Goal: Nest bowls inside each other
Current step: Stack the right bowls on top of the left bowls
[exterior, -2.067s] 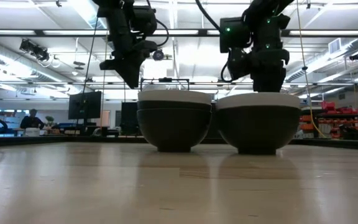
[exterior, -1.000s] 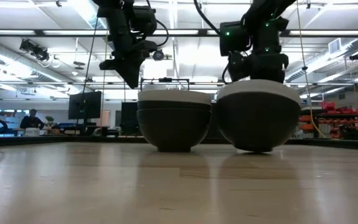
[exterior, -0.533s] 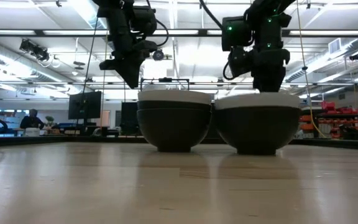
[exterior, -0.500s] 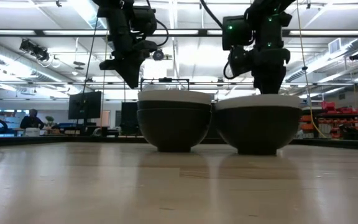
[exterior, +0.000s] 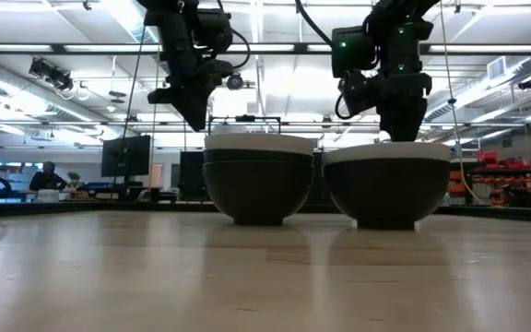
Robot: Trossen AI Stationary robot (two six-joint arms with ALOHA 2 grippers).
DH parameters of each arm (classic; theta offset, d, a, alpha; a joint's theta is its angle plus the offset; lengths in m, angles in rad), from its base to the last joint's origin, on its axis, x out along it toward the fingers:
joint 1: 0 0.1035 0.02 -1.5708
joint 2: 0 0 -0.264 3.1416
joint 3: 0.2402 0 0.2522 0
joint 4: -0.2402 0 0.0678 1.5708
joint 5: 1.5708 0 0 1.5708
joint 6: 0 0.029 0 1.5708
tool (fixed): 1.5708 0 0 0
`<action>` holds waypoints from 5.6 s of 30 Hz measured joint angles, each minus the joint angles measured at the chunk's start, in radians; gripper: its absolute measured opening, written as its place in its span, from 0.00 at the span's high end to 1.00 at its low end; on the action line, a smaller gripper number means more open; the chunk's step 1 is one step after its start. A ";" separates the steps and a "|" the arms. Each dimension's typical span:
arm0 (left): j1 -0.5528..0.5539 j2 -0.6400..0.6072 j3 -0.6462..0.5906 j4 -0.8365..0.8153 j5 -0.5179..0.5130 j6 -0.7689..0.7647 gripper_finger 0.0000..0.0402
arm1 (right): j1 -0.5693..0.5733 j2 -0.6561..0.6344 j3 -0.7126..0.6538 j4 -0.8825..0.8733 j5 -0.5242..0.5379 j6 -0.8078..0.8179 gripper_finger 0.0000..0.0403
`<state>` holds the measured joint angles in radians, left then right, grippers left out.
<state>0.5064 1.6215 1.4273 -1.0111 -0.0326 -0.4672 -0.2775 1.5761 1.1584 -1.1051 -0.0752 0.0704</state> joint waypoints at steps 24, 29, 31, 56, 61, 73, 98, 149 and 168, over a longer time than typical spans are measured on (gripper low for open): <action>0.000 0.000 0.000 0.006 0.000 -0.001 0.86 | 0.001 0.000 0.000 0.040 -0.016 0.028 0.67; 0.000 0.000 0.000 0.006 0.000 -0.001 0.85 | 0.001 0.000 -0.049 0.093 -0.067 0.029 0.68; 0.000 0.000 0.000 0.005 0.000 -0.001 0.85 | 0.001 0.001 -0.079 0.115 -0.075 0.032 0.68; 0.000 0.000 0.000 0.020 0.000 -0.001 0.86 | 0.001 -0.001 -0.216 0.252 -0.134 0.086 0.89; 0.000 0.000 0.000 0.021 0.000 0.000 0.87 | 0.001 -0.002 -0.215 0.252 -0.133 0.086 0.94; 0.040 0.000 0.000 0.028 -0.031 0.034 0.86 | 0.001 0.002 -0.083 0.156 -0.061 0.036 0.94; 0.288 0.000 -0.030 -0.153 0.068 0.247 0.93 | -0.047 0.139 0.553 -0.151 -0.058 -0.034 0.94; -0.074 0.000 -0.330 0.307 0.217 -0.048 0.95 | -0.020 0.679 1.053 -0.395 -0.028 -0.142 0.94; -0.030 0.000 -0.330 0.309 0.217 -0.018 0.95 | 0.006 0.679 1.053 -0.428 -0.091 -0.126 0.70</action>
<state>0.4760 1.6215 1.0973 -0.7021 0.1844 -0.4854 -0.2712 2.2555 2.2112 -1.5328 -0.1665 -0.0551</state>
